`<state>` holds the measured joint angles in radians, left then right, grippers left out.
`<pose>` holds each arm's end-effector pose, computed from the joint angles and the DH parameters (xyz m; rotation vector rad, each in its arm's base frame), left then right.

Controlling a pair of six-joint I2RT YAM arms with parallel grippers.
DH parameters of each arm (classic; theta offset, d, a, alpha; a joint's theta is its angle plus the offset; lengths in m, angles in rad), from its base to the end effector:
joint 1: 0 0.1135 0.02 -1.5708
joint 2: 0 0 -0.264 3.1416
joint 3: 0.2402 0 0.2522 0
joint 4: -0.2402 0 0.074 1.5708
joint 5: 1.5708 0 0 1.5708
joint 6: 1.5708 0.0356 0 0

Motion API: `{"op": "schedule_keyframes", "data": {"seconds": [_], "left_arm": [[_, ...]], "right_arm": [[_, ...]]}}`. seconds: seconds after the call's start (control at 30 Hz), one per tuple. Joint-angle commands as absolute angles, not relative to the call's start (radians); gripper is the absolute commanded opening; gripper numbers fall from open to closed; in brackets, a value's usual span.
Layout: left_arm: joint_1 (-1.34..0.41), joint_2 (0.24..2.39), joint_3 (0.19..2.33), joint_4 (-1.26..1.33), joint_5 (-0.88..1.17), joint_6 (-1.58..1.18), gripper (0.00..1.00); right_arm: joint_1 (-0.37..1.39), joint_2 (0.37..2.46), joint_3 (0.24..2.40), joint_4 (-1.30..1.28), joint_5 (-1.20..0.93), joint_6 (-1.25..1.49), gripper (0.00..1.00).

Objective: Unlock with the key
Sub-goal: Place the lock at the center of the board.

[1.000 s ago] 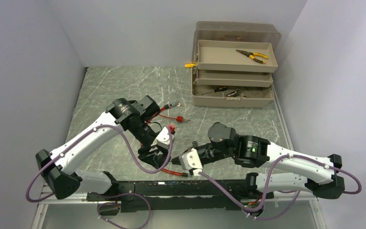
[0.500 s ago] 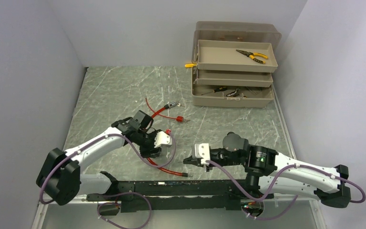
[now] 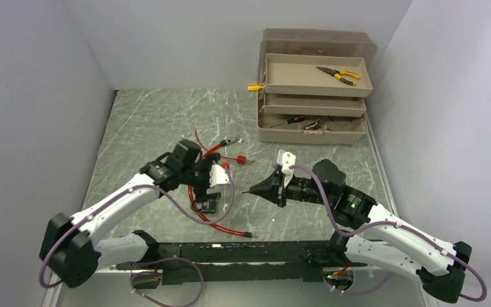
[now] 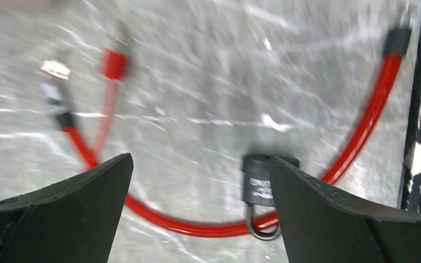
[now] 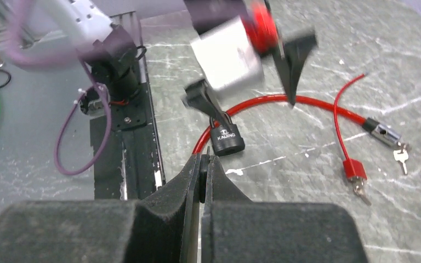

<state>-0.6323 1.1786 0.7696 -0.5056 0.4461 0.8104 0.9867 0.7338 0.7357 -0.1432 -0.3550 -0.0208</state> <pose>0.1784 -0.1498 0.2310 1.7333 1.6887 -0.4721 0.0862 0.1529 0.3356 -1.1084 1.4335 1.0060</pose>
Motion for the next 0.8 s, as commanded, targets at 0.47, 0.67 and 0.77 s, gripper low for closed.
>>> {"op": "schedule_keyframes", "data": {"seconds": [0.47,0.67,0.77], "left_arm": [[-0.836,0.953,1.047,-0.512,0.334,0.818,0.97],[-0.827,0.958,1.142,-0.619,0.664,0.631,0.88],[-0.788,0.950,1.151,-0.606,0.798,0.476,0.72]], "right_arm": [[0.787,0.939,0.880,0.073,-0.608,0.317,0.00],[0.786,0.844,0.767,0.252,-0.707,0.208,0.00],[0.786,0.806,0.770,0.219,-0.729,0.103,0.00]]}}
